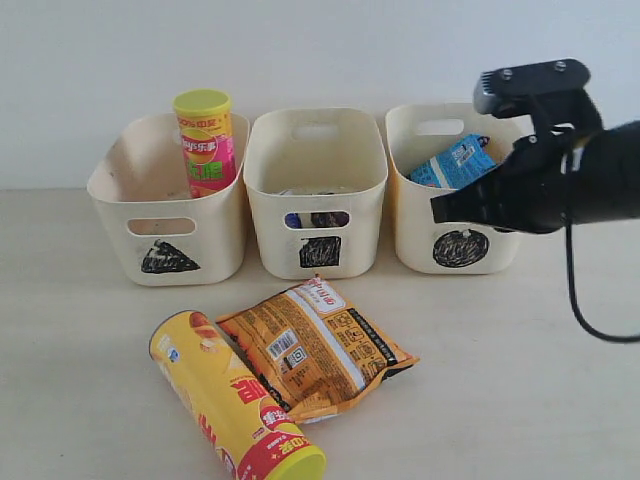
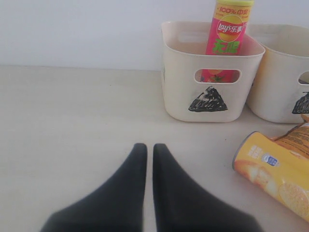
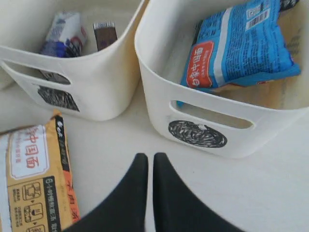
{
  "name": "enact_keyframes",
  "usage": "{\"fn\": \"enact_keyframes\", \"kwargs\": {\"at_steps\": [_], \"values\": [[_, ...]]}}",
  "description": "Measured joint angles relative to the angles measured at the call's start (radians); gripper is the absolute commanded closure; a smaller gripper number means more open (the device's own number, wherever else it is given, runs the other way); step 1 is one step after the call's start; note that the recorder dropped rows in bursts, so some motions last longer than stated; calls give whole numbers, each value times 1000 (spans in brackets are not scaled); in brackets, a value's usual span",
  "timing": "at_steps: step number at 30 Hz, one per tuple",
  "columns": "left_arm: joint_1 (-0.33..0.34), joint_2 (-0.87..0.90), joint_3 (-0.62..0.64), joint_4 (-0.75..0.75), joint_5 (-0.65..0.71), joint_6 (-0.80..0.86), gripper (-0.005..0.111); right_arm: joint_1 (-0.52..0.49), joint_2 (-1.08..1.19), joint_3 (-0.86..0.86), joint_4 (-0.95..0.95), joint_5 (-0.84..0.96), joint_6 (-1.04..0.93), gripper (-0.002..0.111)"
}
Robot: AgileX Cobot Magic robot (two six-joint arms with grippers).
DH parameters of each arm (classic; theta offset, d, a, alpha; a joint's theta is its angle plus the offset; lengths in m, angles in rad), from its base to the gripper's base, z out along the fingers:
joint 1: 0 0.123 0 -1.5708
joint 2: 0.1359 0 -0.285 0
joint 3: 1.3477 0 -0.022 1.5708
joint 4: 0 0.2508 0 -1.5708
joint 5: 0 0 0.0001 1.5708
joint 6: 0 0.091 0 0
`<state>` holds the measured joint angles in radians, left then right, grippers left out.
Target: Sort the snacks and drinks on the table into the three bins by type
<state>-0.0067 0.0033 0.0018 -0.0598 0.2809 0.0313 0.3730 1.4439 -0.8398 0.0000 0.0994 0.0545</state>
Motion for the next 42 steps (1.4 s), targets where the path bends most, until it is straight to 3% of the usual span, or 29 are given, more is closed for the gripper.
{"fn": "enact_keyframes", "kwargs": {"at_steps": [12,20,31,42], "values": [[0,0,0,0,0,0,103,0,-361,544,15,-465,51,108],[0,0,0,0,0,0,103,0,-665,807,15,-582,51,108],[0,0,0,0,0,0,103,0,-1007,832,15,-418,43,108],[0,0,0,0,0,0,103,0,-1050,834,15,-386,43,108]]}}
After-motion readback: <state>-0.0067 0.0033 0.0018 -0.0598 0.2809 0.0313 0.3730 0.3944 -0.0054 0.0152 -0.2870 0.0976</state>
